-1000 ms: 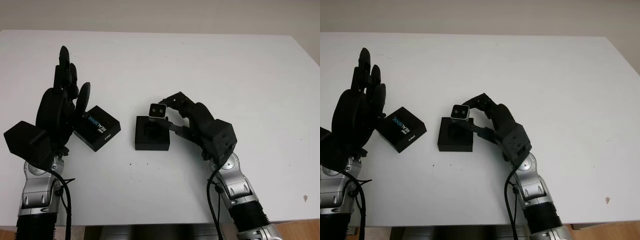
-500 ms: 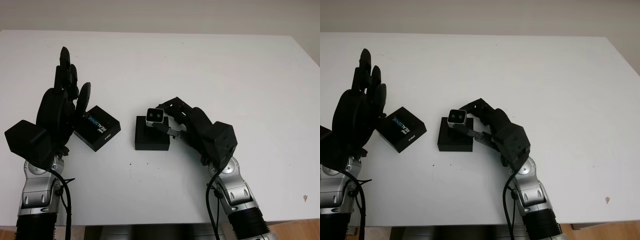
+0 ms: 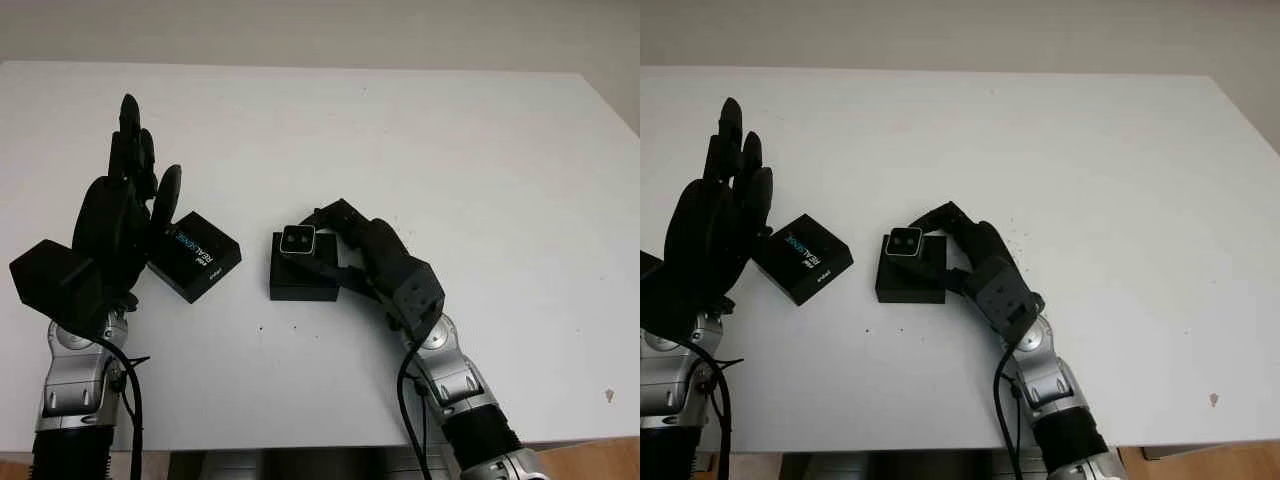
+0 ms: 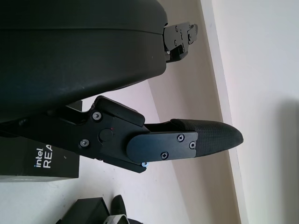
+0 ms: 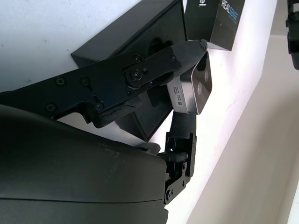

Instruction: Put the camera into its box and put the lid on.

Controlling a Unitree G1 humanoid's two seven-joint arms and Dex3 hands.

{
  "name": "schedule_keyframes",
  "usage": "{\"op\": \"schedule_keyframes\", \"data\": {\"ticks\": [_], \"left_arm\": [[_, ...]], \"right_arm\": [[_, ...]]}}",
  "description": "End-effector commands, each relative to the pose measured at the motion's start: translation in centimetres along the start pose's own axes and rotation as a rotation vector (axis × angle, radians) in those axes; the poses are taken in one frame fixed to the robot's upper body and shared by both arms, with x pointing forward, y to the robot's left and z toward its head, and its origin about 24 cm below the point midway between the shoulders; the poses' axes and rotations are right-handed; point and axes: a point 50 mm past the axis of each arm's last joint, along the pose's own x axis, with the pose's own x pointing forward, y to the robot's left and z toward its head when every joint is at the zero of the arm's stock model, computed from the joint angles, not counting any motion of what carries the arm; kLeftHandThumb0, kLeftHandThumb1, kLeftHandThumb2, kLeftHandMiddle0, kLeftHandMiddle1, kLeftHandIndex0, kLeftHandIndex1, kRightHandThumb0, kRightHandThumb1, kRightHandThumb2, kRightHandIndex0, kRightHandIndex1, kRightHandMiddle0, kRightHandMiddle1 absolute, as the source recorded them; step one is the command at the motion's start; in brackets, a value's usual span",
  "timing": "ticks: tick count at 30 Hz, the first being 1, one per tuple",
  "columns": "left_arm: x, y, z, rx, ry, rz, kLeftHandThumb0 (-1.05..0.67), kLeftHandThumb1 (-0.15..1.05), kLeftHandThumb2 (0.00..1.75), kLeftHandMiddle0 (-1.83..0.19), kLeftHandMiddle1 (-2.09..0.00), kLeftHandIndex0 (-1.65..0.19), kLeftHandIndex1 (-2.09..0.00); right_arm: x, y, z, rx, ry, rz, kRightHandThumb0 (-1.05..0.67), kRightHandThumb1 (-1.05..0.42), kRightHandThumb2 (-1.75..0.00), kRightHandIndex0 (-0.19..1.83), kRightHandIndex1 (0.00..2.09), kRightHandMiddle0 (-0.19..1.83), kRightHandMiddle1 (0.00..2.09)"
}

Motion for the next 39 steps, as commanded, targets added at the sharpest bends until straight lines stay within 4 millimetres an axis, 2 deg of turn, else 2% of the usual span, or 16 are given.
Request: {"op": "schedule_keyframes", "data": {"ticks": [1, 10, 21, 39], "left_arm": [[0.2, 0.2, 0.6, 0.009, -0.03, -0.002, -0.79, 1.05, 0.5, 0.19, 0.0, 0.19, 0.0], [0.2, 0.2, 0.5, 0.009, -0.031, 0.005, -0.79, 1.05, 0.5, 0.19, -0.01, 0.19, 0.0], [0.3, 0.3, 0.7, 0.006, -0.028, 0.008, -0.79, 1.05, 0.5, 0.19, -0.01, 0.19, 0.0], [0.3, 0.4, 0.7, 0.007, -0.034, -0.005, -0.77, 1.05, 0.5, 0.19, 0.0, 0.19, 0.0]], "right_arm": [[-0.5, 0.0, -1.2, -0.02, 0.046, 0.016, -0.48, -0.98, -0.05, 0.22, 0.32, 0.34, 1.57], [-0.6, -1.0, -1.5, -0.063, 0.049, 0.052, -0.49, -0.99, -0.06, 0.2, 0.31, 0.35, 1.59], [-1.3, -3.2, -1.7, -0.077, 0.067, 0.106, -0.49, -0.98, -0.06, 0.23, 0.27, 0.38, 1.54], [-1.6, -3.3, -1.7, -0.074, 0.082, 0.143, -0.48, -0.98, -0.06, 0.26, 0.19, 0.36, 1.51]]}}
